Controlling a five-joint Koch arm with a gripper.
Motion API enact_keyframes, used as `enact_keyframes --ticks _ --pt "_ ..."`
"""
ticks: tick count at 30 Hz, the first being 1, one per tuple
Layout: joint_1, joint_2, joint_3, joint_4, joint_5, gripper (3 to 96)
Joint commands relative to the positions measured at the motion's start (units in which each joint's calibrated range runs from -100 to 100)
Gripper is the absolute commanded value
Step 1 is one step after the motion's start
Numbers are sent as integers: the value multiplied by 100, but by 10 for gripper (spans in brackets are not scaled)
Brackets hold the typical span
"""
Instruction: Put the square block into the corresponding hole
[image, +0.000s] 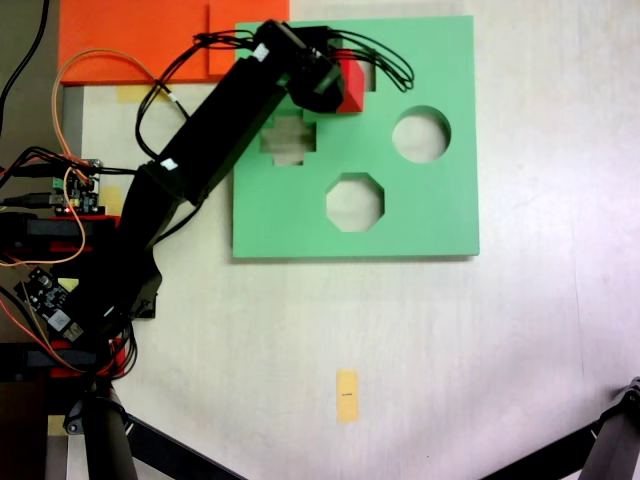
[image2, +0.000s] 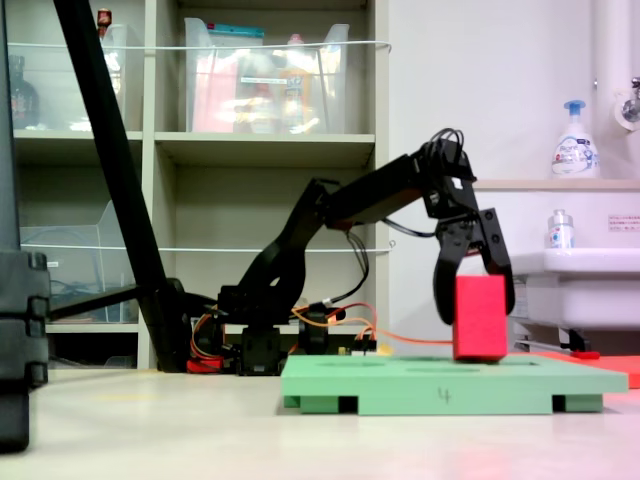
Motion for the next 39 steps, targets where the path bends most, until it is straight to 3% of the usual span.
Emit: enact_keyframes --ticks 1,39 --pt "29 12 390 697 -83 359" --pt "112 1241 390 1313 -54 392"
